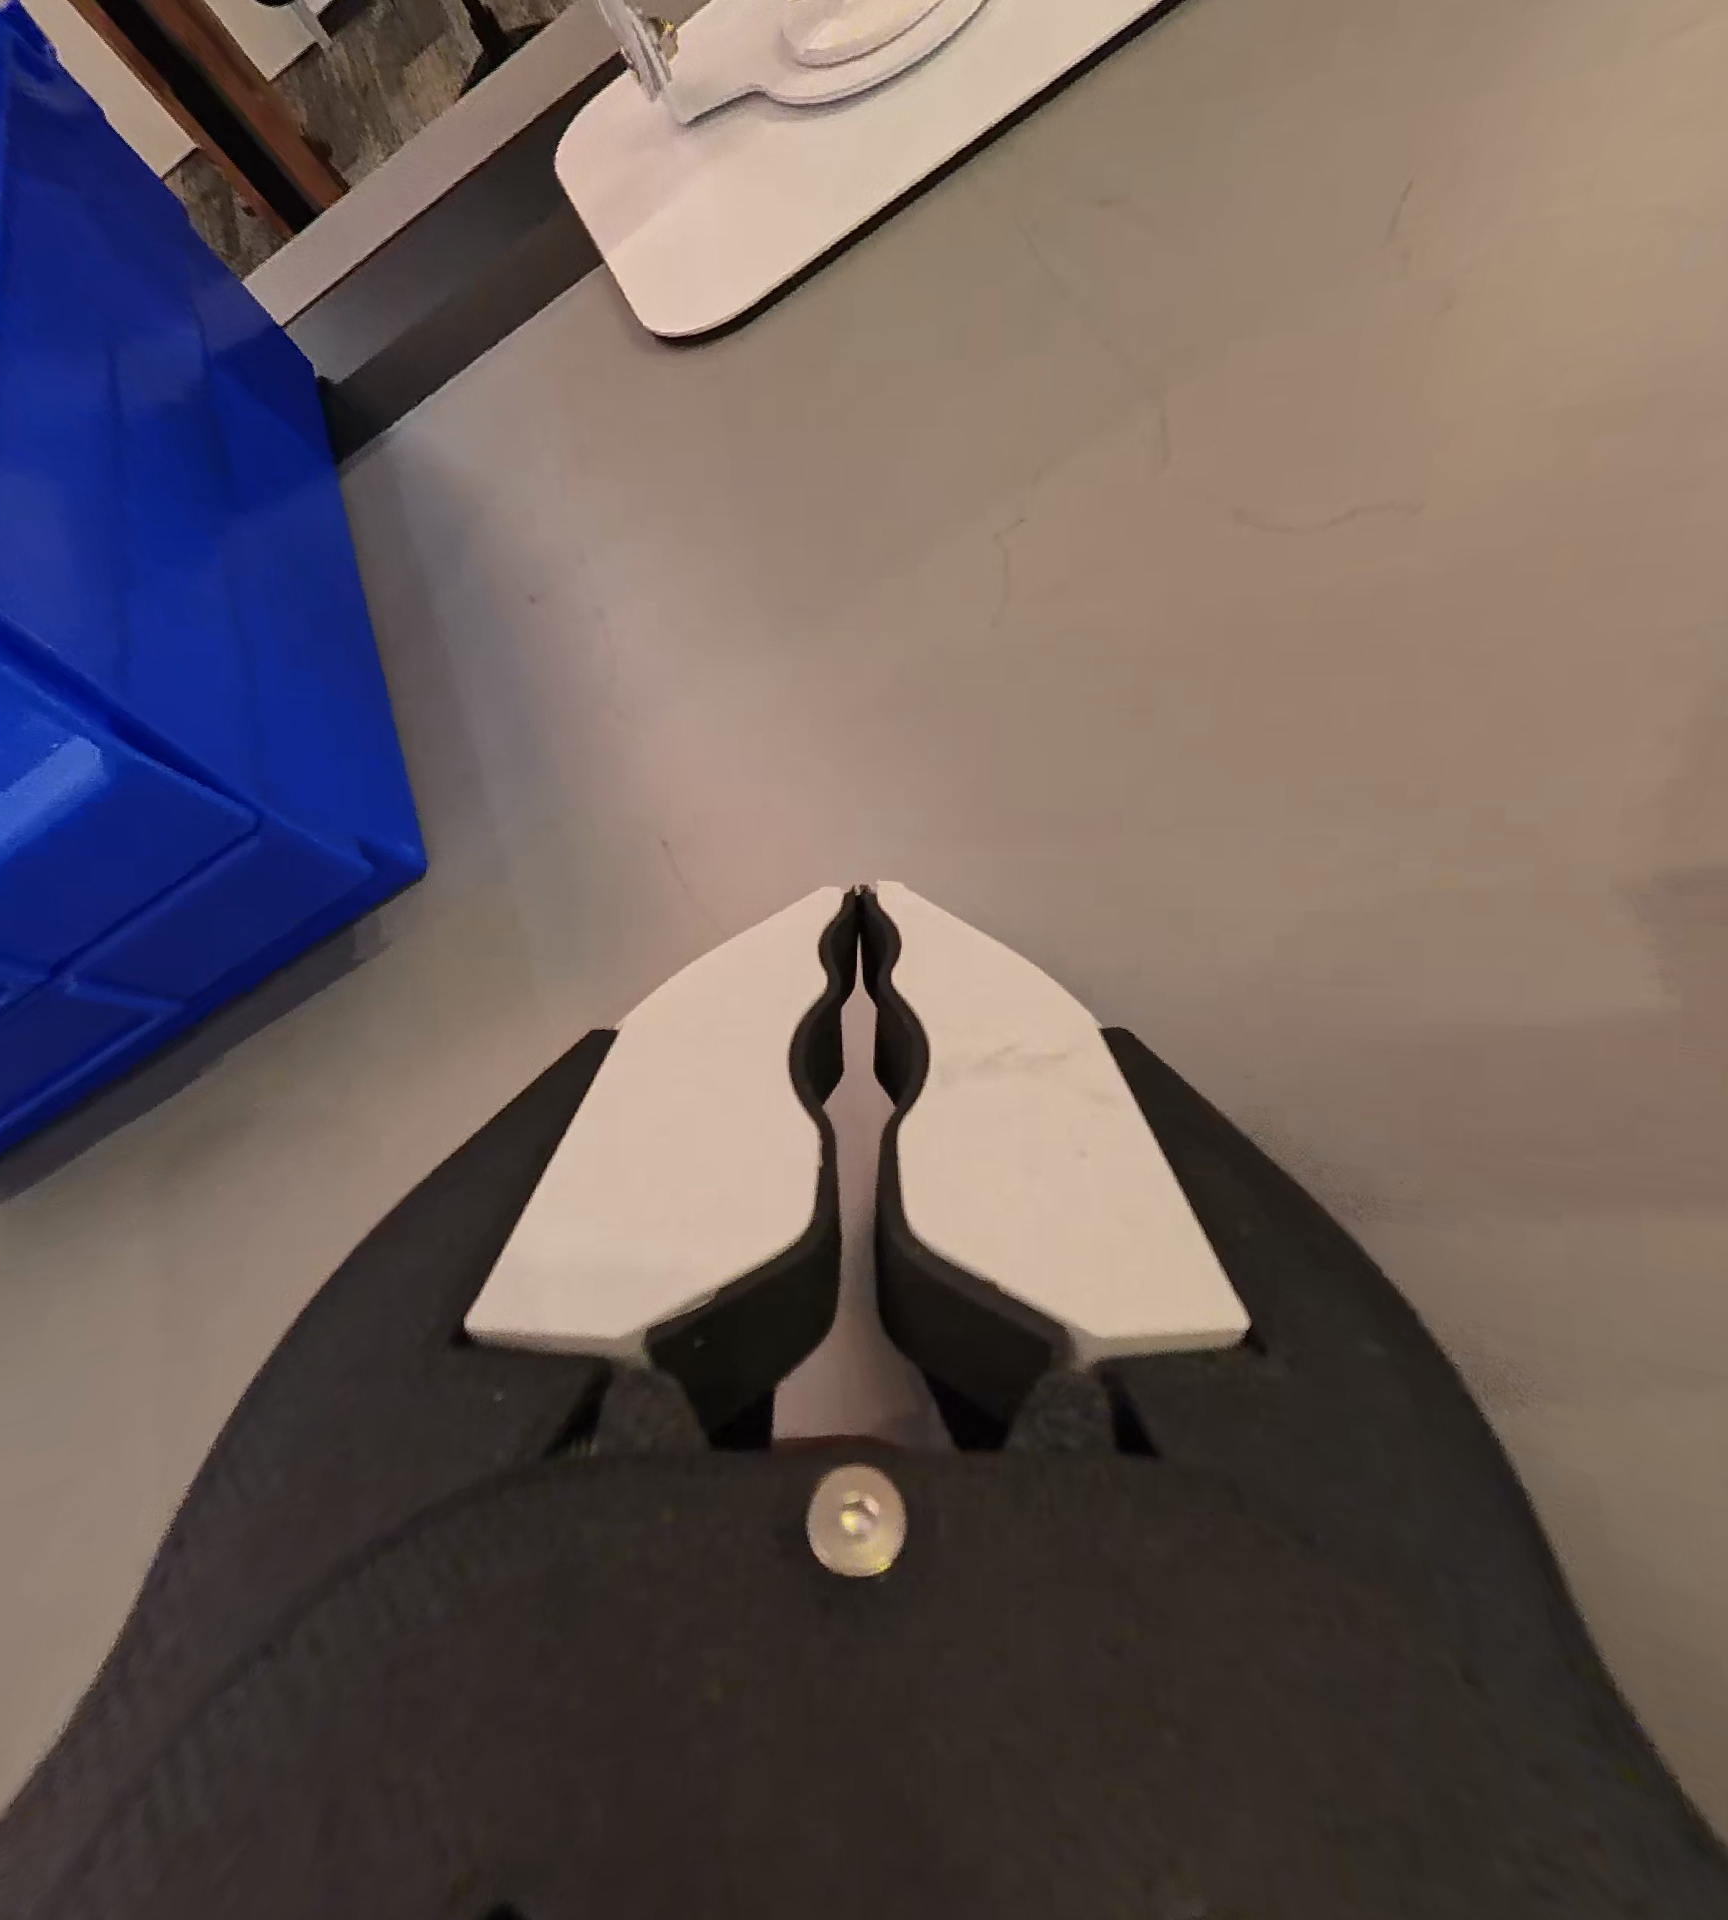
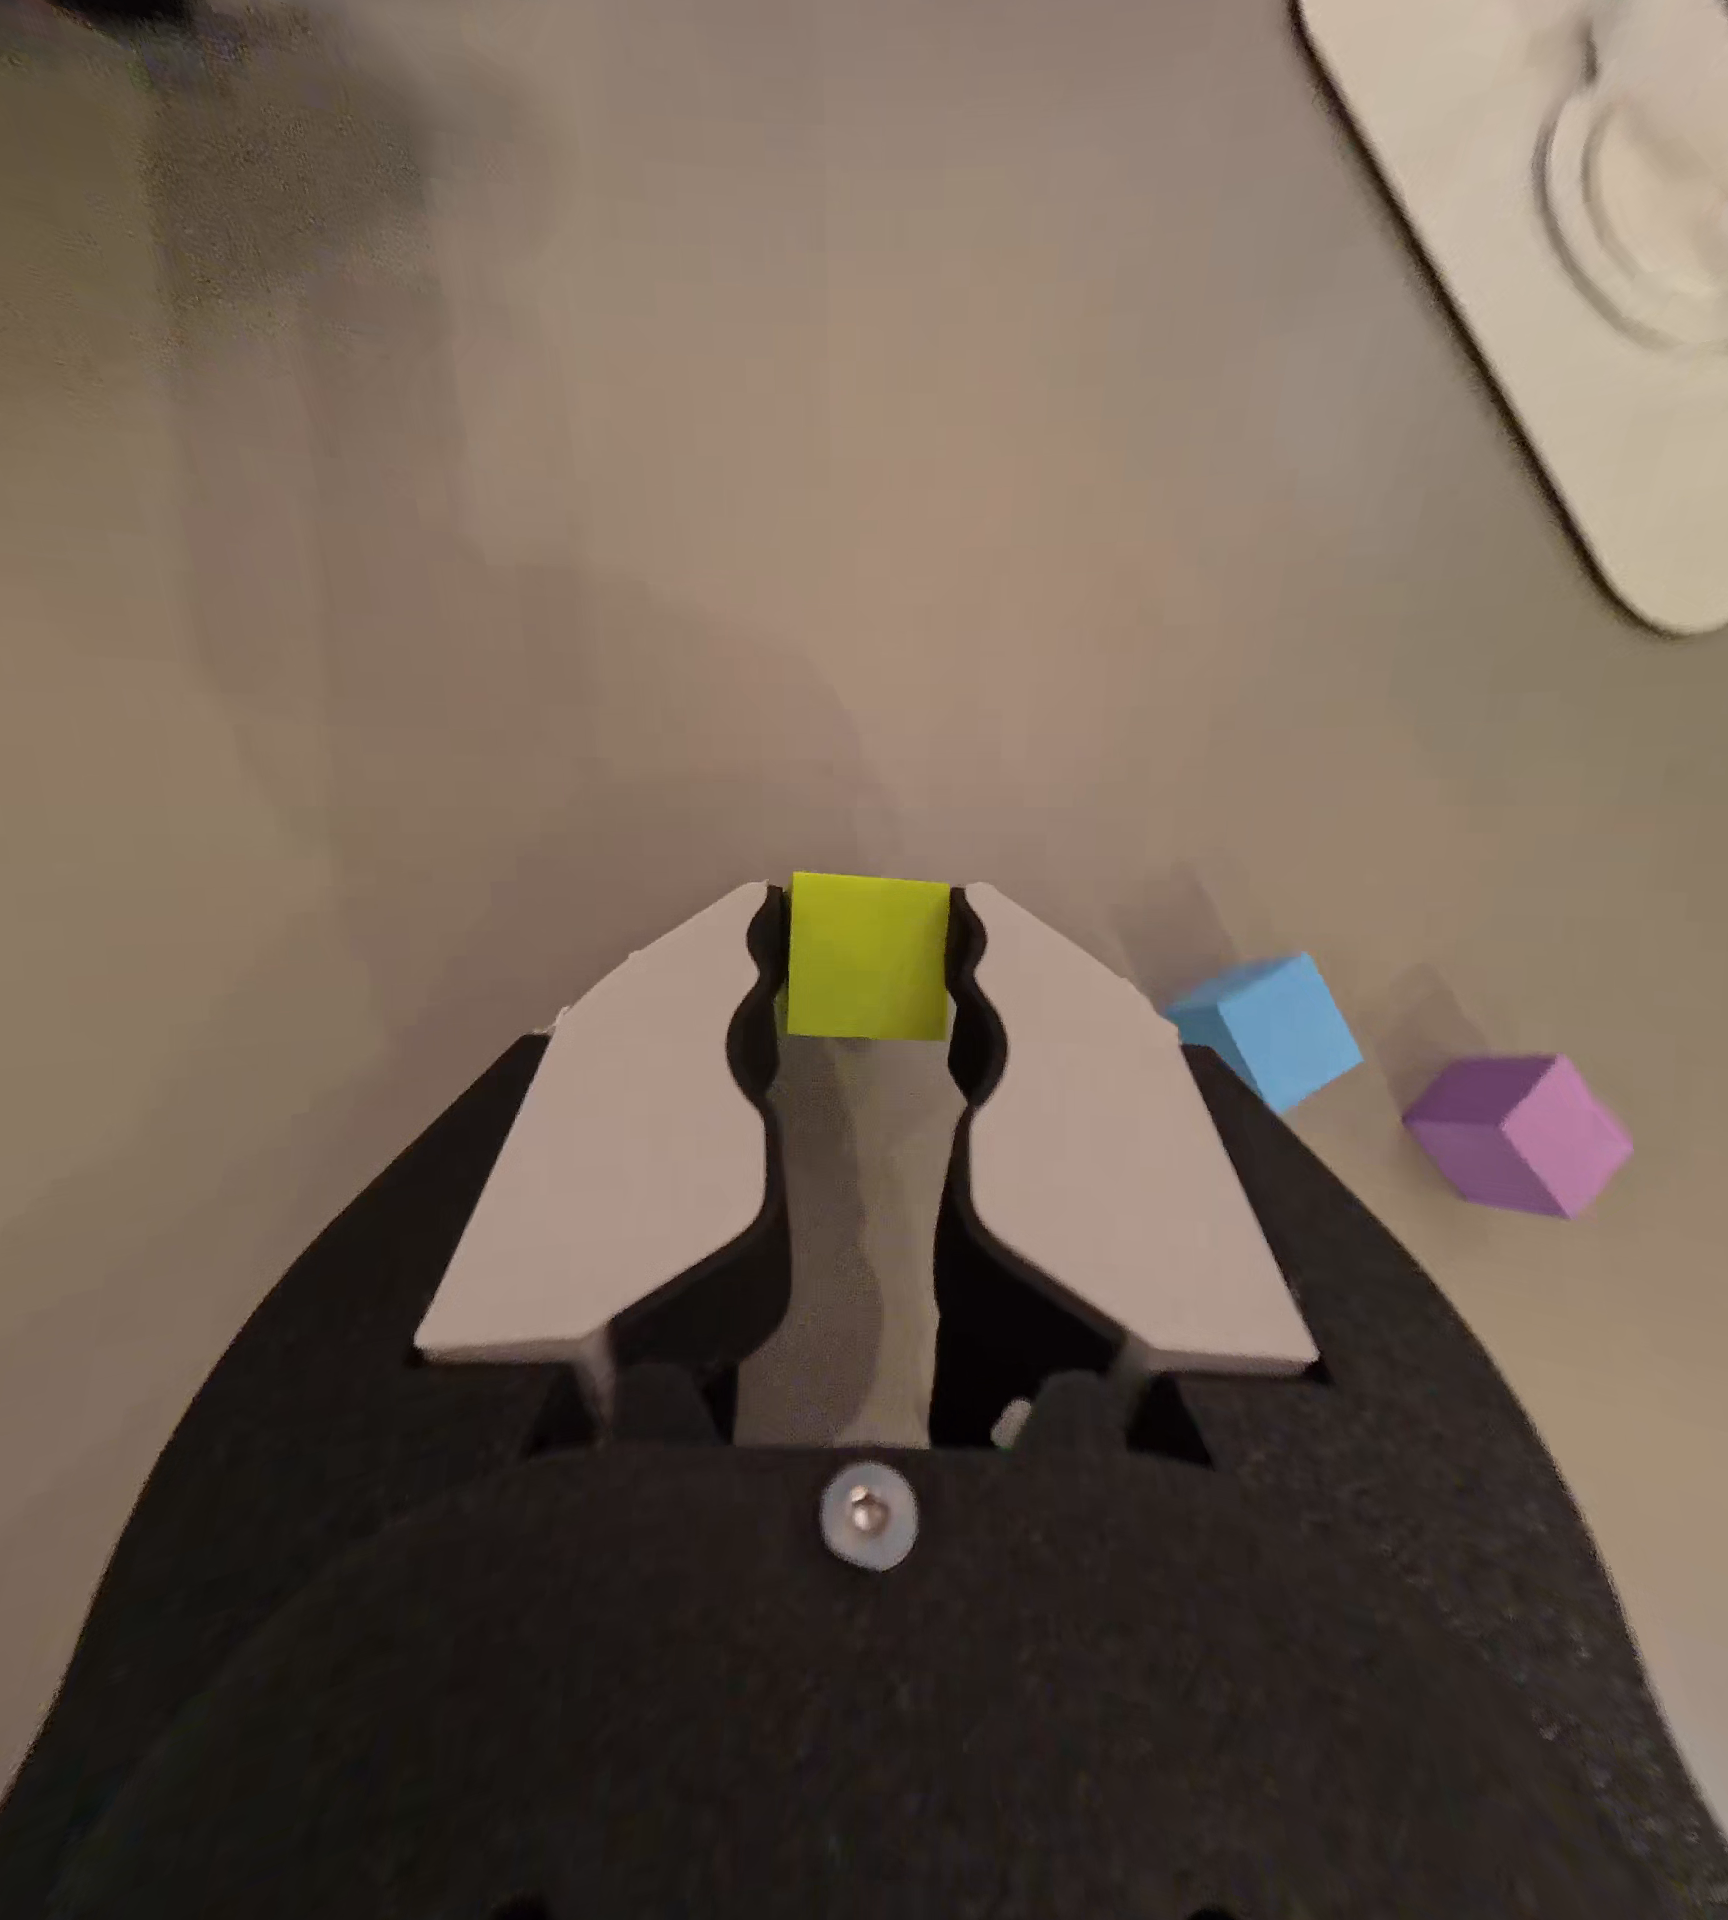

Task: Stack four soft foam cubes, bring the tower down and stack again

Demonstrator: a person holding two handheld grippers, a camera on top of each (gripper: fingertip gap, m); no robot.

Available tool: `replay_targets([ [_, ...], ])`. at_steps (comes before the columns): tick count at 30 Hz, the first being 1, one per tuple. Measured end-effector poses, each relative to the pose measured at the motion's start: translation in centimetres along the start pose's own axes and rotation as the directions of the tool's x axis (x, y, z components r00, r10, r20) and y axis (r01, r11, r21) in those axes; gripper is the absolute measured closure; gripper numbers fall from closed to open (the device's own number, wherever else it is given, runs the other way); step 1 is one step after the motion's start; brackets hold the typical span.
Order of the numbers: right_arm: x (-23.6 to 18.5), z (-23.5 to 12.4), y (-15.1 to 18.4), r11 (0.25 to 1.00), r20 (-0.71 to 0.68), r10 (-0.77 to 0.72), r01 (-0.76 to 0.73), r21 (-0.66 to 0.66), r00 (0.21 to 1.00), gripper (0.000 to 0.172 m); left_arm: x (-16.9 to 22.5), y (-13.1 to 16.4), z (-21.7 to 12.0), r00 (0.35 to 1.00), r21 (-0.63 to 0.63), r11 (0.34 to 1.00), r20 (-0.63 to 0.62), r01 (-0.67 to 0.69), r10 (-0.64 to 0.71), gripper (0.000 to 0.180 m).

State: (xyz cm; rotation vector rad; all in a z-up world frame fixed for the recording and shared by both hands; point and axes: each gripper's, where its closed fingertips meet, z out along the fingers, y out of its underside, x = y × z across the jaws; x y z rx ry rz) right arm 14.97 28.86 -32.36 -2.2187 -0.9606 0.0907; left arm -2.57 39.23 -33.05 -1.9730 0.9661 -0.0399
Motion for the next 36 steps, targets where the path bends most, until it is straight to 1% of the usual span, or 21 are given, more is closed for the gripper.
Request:
replay_targets([
  [4,-3.1,0.4,-4.2,0.998,0.065,-0.008,0.004,0.063,0.998,0.143,-0.3,-0.1,-0.1,1.0,0.013,0.999,-0.005,0.03,-0.03,0.18],
  [8,-6.9,2.8,-6.5,0.998,0.129,-0.05,0.044,0.046,0.99,0.143,-0.5,-0.3,-0.4,0.998,0.037,0.997,-0.016,0.061,-0.061,0.18],
  [10,-8.2,4.0,-6.7,0.996,0.135,-0.088,0.086,0.019,0.987,0.143,-0.6,-0.4,-0.5,0.997,0.044,0.996,-0.026,0.08,-0.078,0.18],
  [13,-9.5,5.5,-5.9,0.992,0.156,-0.115,0.121,-0.033,0.981,0.143,-0.6,-0.4,-0.5,0.995,0.046,0.995,-0.037,0.091,-0.089,0.18],
  [14,-9.6,5.6,-6.0,0.993,0.156,-0.115,0.12,-0.019,0.981,0.143,-0.6,-0.4,-0.5,0.995,0.046,0.995,-0.039,0.09,-0.088,0.18],
  [17,-9.6,5.7,-5.9,0.995,0.173,-0.099,0.102,-0.01,0.98,0.143,-0.5,-0.3,-0.4,0.996,0.038,0.996,-0.043,0.082,-0.08,0.18],
  [21,-9.3,5.4,-5.7,0.995,0.164,-0.096,0.098,-0.008,0.982,0.126,-0.4,-0.3,-0.3,0.996,0.034,0.997,-0.044,0.074,-0.073,0.18],
  [24,-9.1,4.7,-5.8,0.994,0.16,-0.109,0.11,0.003,0.981,0.122,-0.4,-0.3,-0.4,0.996,0.037,0.996,-0.05,0.081,-0.079,0.18],
  [29,-7.5,2.8,-5.9,0.997,0.124,-0.078,0.074,0.036,0.989,0.121,-0.4,-0.3,-0.4,0.994,0.038,0.995,-0.058,0.091,-0.088,0.18],
  [33,-5.1,0.4,-5.7,0.997,0.095,-0.015,0.008,0.076,0.995,0.123,-0.3,-0.3,-0.3,0.995,0.034,0.996,-0.059,0.085,-0.083,0.18],
  [36,-2.8,-1.5,-4.7,0.996,0.053,0.017,-0.022,0.09,0.998,0.123,-0.3,-0.3,-0.3,0.994,0.034,0.996,-0.062,0.089,-0.086,0.18],
])
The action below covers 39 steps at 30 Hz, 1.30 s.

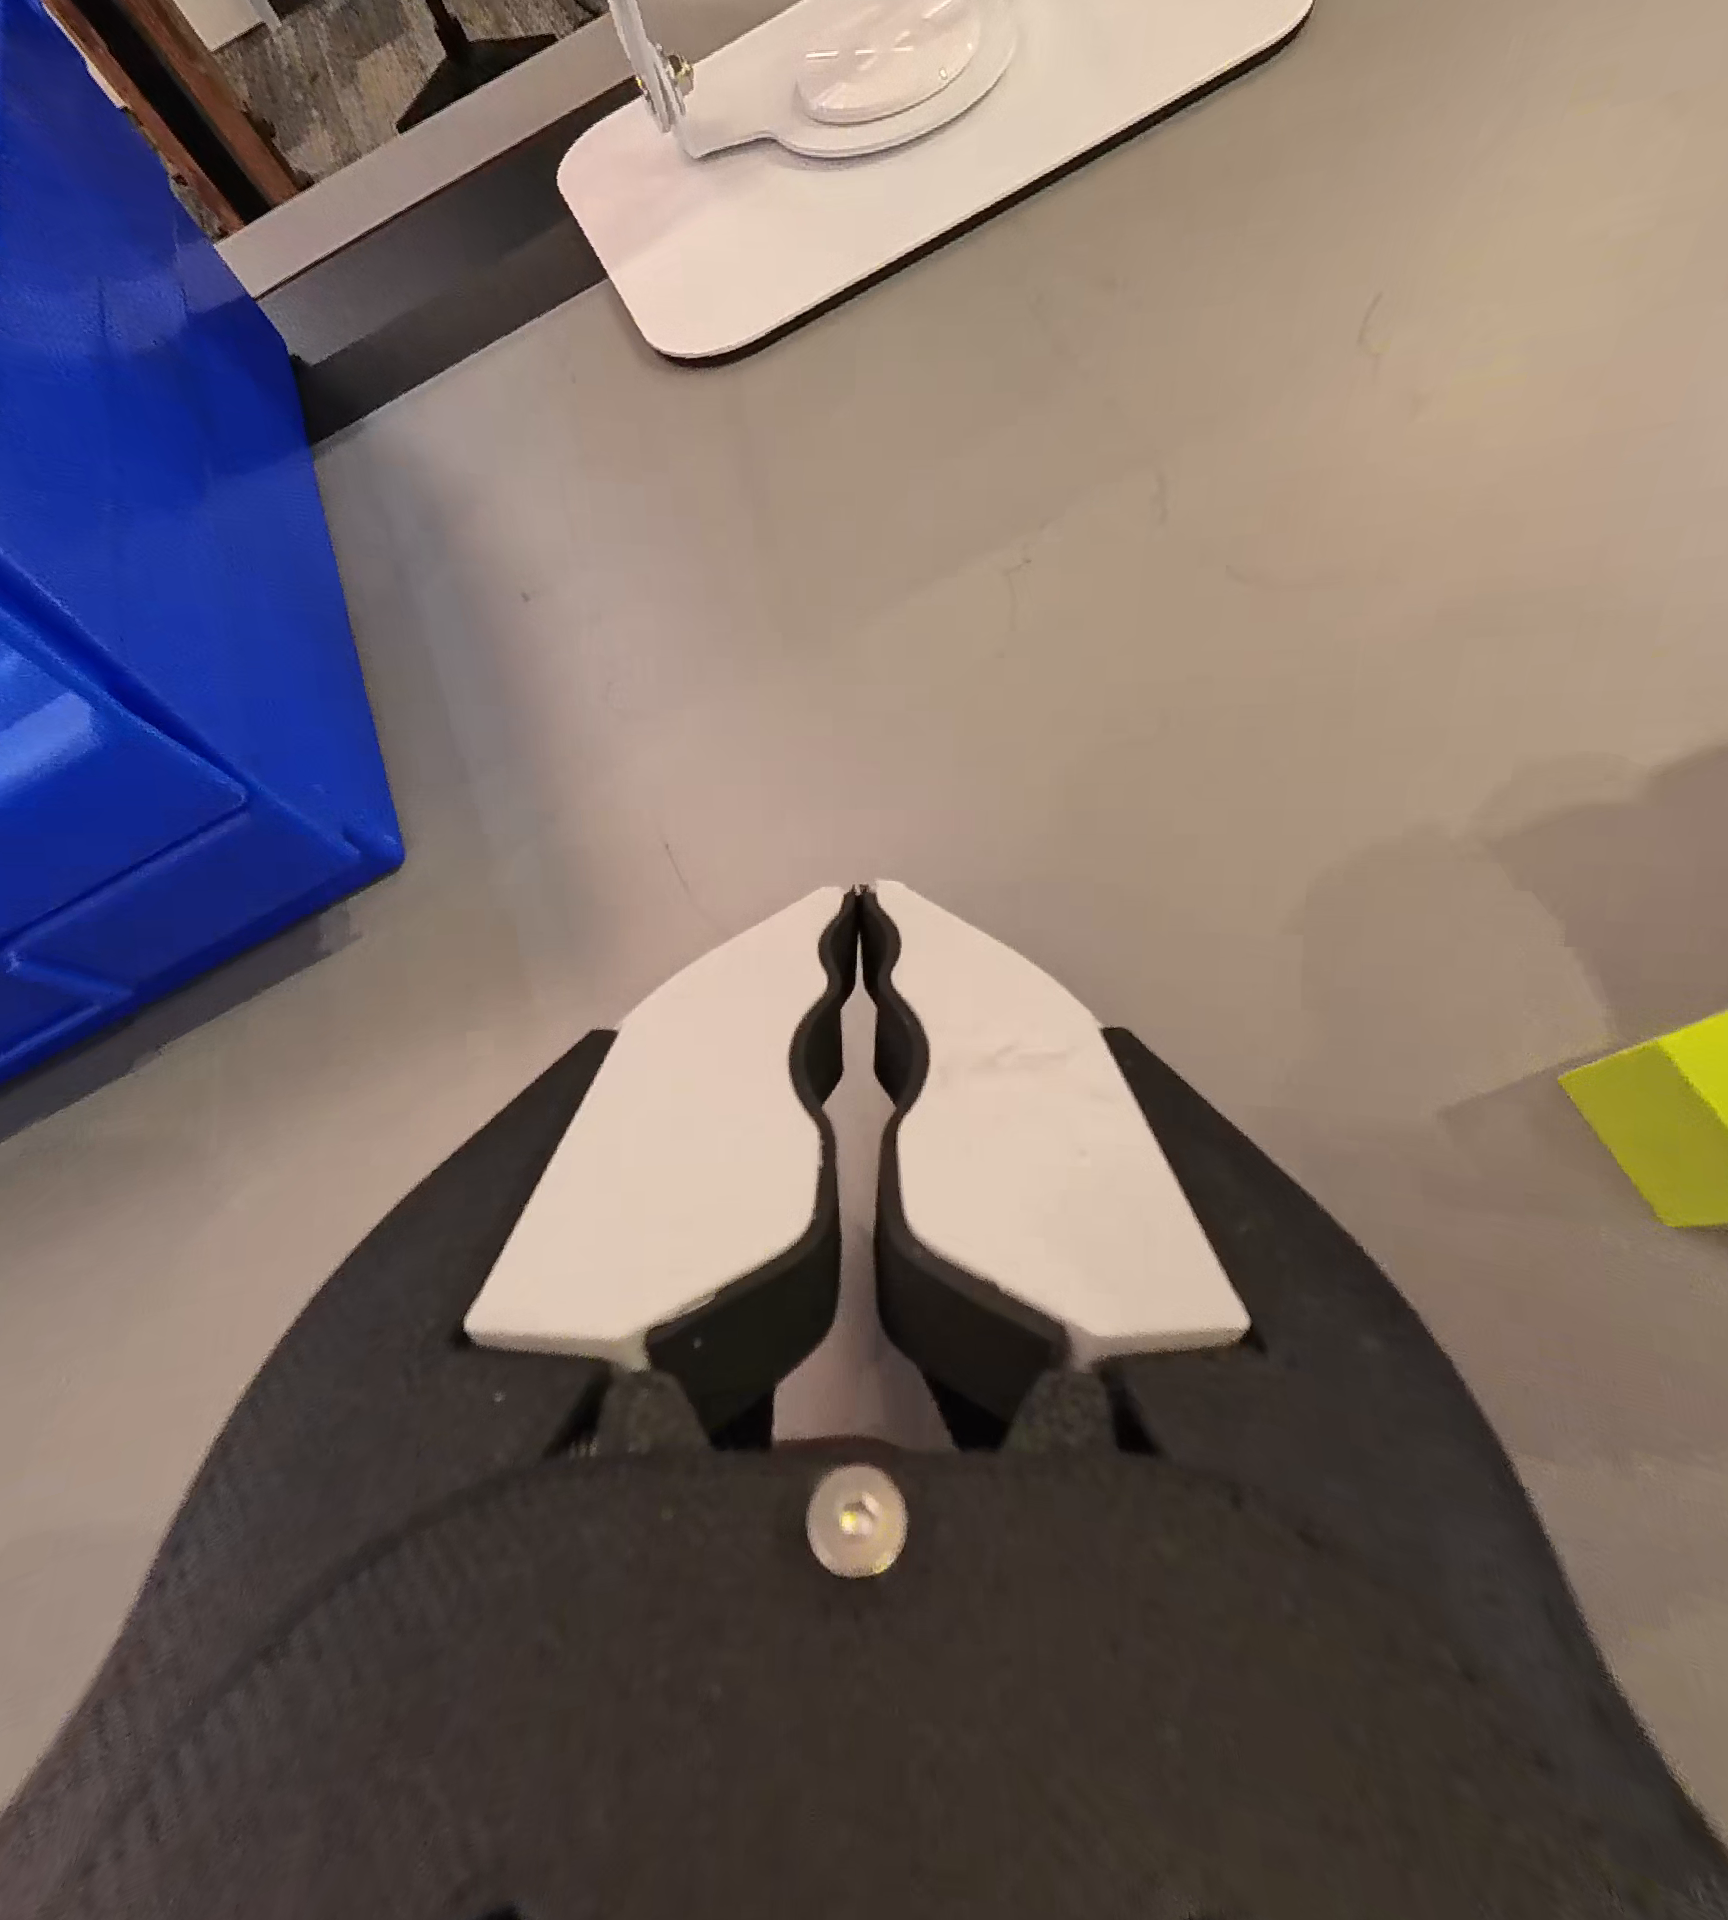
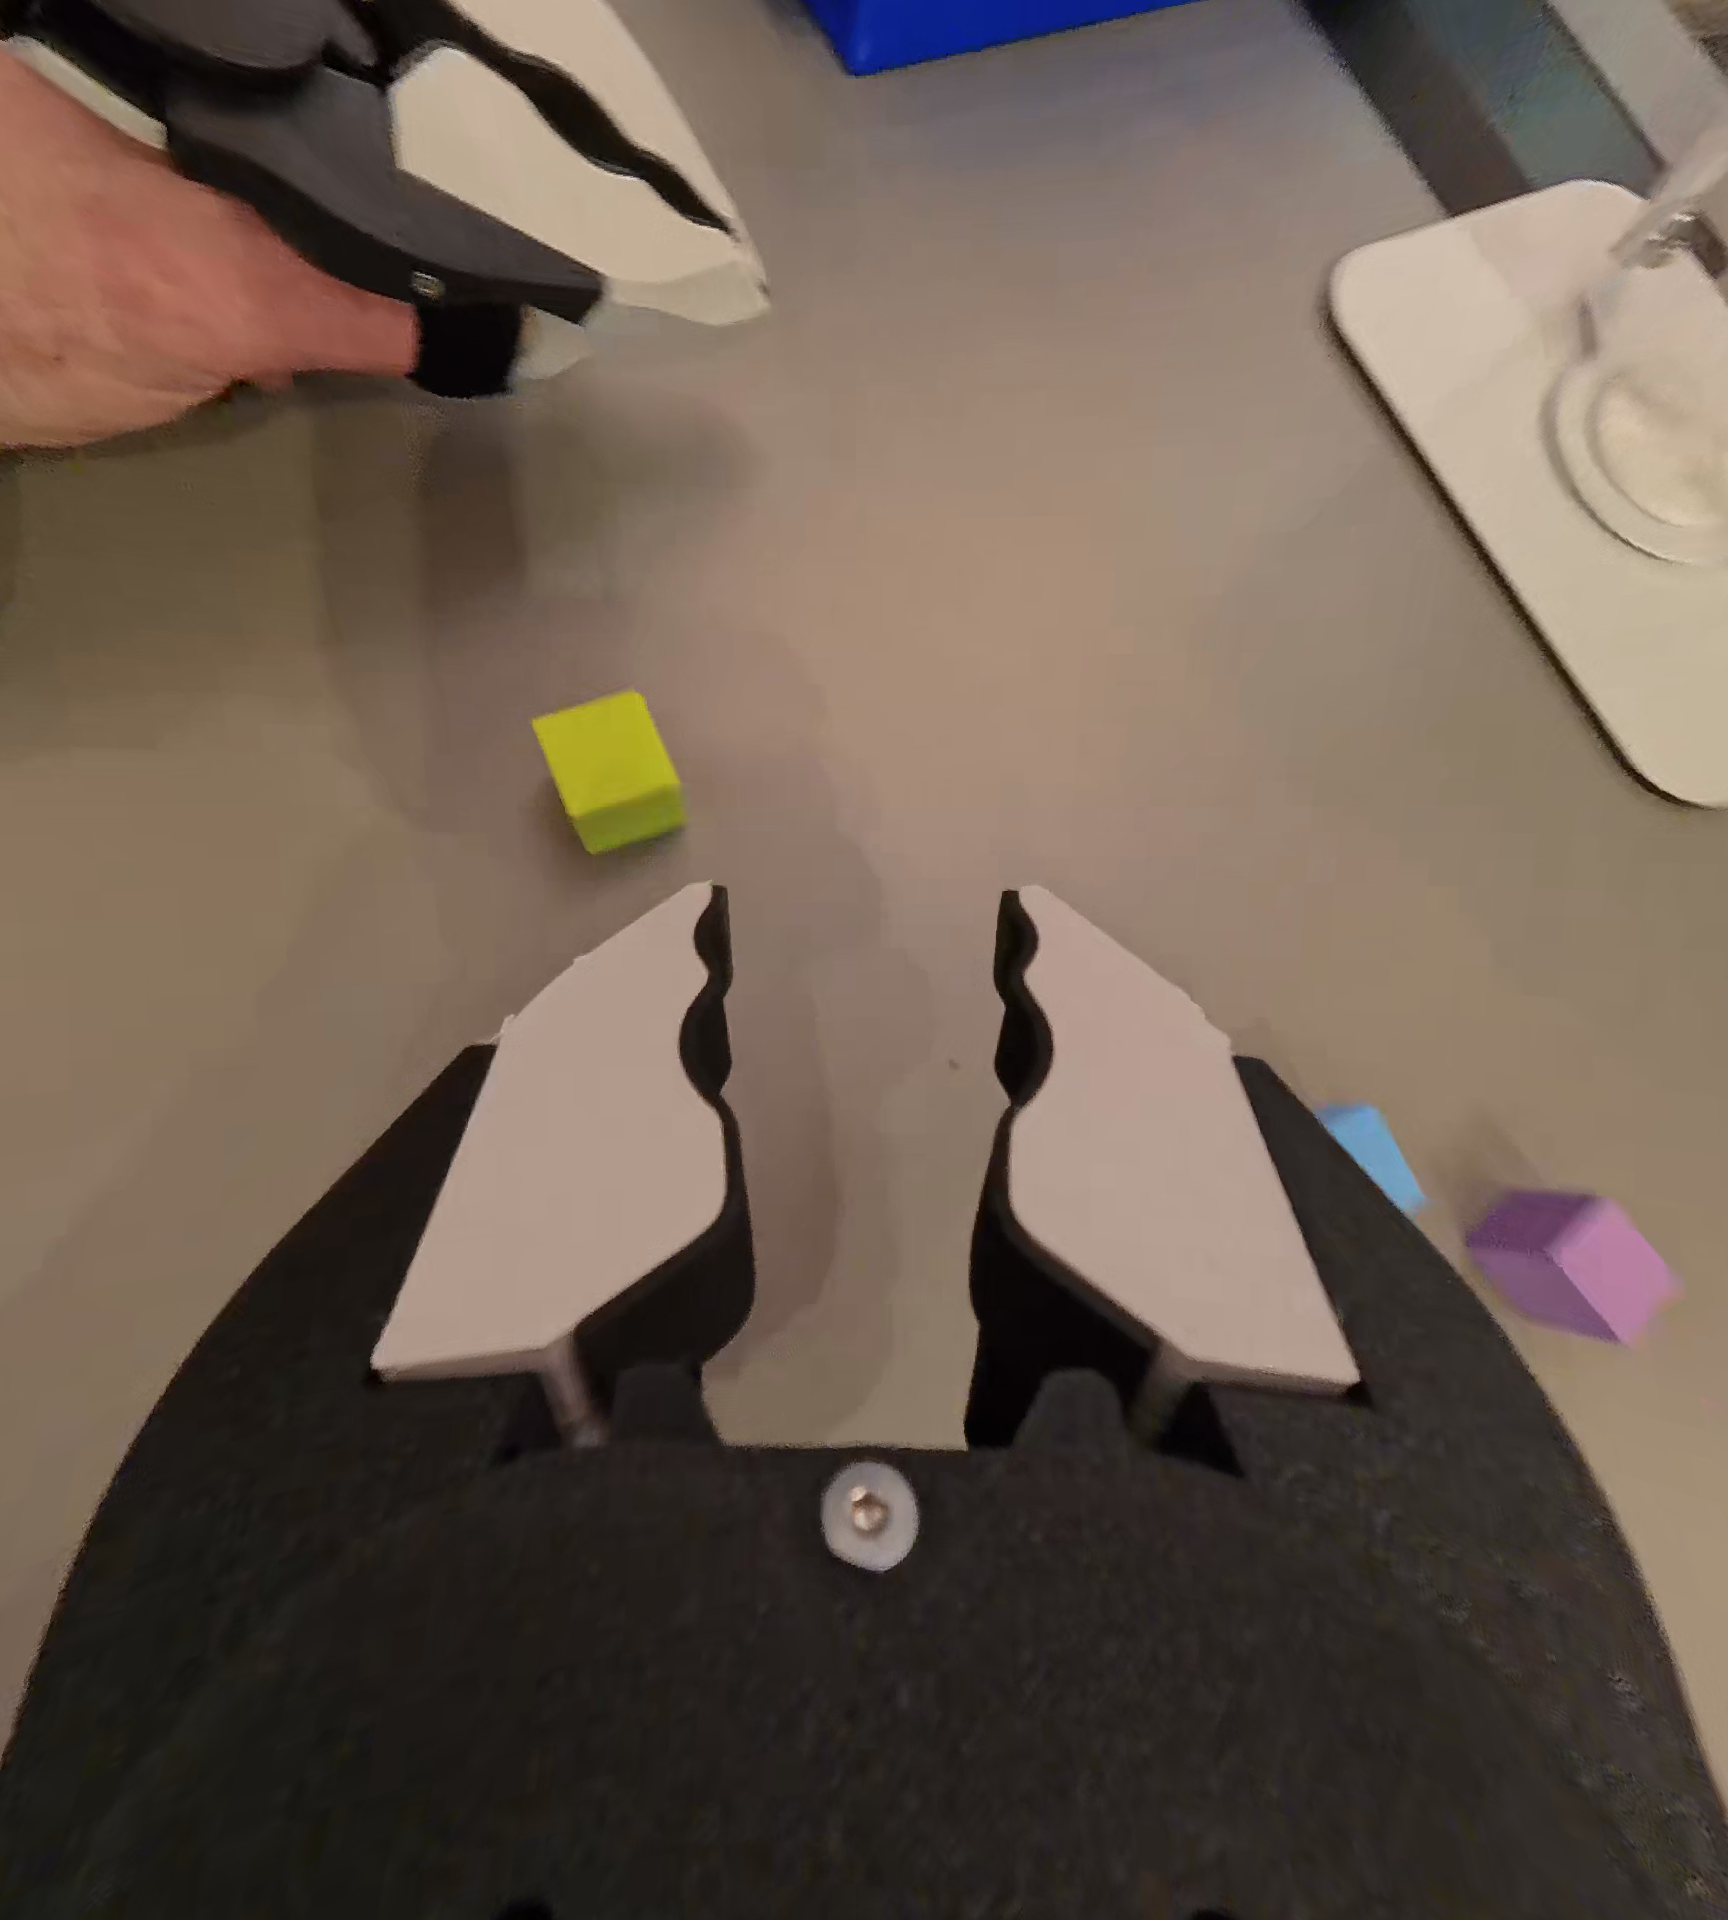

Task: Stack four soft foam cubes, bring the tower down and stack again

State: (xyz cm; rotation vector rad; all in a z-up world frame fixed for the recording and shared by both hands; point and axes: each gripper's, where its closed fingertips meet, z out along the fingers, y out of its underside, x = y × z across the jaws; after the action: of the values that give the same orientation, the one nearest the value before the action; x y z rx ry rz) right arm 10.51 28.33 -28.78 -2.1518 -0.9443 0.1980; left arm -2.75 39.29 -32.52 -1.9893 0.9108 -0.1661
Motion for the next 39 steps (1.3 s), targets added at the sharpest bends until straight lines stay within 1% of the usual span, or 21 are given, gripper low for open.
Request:
replay_targets([
  [4,3.9,-3.2,2.1,0.998,-0.079,0.065,-0.065,-0.006,0.995,0.122,0.0,0.0,0.0,1.0,0.001,1.0,-0.005,0.004,-0.004,0.18],
  [8,7.6,-6.2,5.5,0.988,-0.15,0.142,-0.15,-0.047,0.979,0.121,0.0,0.0,0.0,1.0,-0.001,1.0,-0.007,0.004,-0.004,0.18],
  [10,8.5,-7.4,7.8,0.977,-0.156,0.16,-0.179,-0.113,0.975,0.116,0.0,0.0,0.0,1.0,-0.003,1.0,-0.006,0.001,-0.001,0.18],
  [12,8.6,-8.5,9.8,0.973,-0.13,0.133,-0.154,-0.171,0.983,0.122,0.1,0.1,0.1,1.0,-0.005,1.0,-0.007,-0.001,0.001,0.18],
  [13,8.3,-8.9,10.6,0.971,-0.101,0.133,-0.15,-0.188,0.986,0.122,0.1,0.1,0.1,1.0,-0.006,1.0,-0.006,-0.001,0.001,0.18],
  [16,7.7,-9.1,12.3,0.968,-0.042,0.117,-0.123,-0.221,0.992,0.121,0.1,0.1,0.1,1.0,-0.011,1.0,-0.004,-0.006,0.006,0.18],
  [21,7.4,-7.9,14.2,0.958,-0.023,0.026,-0.031,-0.286,0.999,0.122,0.1,0.1,0.1,1.0,-0.013,1.0,0.002,-0.018,0.018,0.18],
  [24,7.1,-6.8,14.8,0.956,-0.005,0.012,-0.013,-0.294,1.0,0.131,0.1,0.2,0.2,1.0,-0.014,1.0,0.0,-0.018,0.018,0.18],
  [25,7.0,-6.5,15.1,0.954,0.003,0.018,-0.016,-0.299,1.0,0.137,0.1,0.2,0.1,1.0,-0.014,1.0,0.0,-0.018,0.018,0.18],
  [26,6.9,-6.2,15.2,0.956,0.007,0.024,-0.021,-0.293,1.0,0.138,0.2,0.1,0.1,1.0,-0.013,1.0,0.0,-0.019,0.019,0.18],
  [29,6.8,-6.2,14.5,0.961,0.012,0.037,-0.032,-0.276,0.999,0.139,0.2,0.1,0.1,1.0,-0.011,1.0,-0.002,-0.017,0.017,0.18],
  [30,6.6,-6.2,13.8,0.964,0.012,0.038,-0.033,-0.262,0.999,0.139,0.1,0.1,0.1,1.0,-0.011,1.0,-0.003,-0.015,0.015,0.18],
  [35,3.8,-5.3,6.5,0.991,0.052,0.052,-0.046,-0.123,0.997,0.139,0.0,0.1,0.1,1.0,-0.005,1.0,-0.01,0.001,-0.001,0.18],
  [39,-0.6,-3.0,1.1,0.997,0.108,0.013,-0.005,-0.071,0.994,0.139,0.0,-0.1,0.0,1.0,0.006,1.0,-0.018,0.014,-0.014,0.18],
])
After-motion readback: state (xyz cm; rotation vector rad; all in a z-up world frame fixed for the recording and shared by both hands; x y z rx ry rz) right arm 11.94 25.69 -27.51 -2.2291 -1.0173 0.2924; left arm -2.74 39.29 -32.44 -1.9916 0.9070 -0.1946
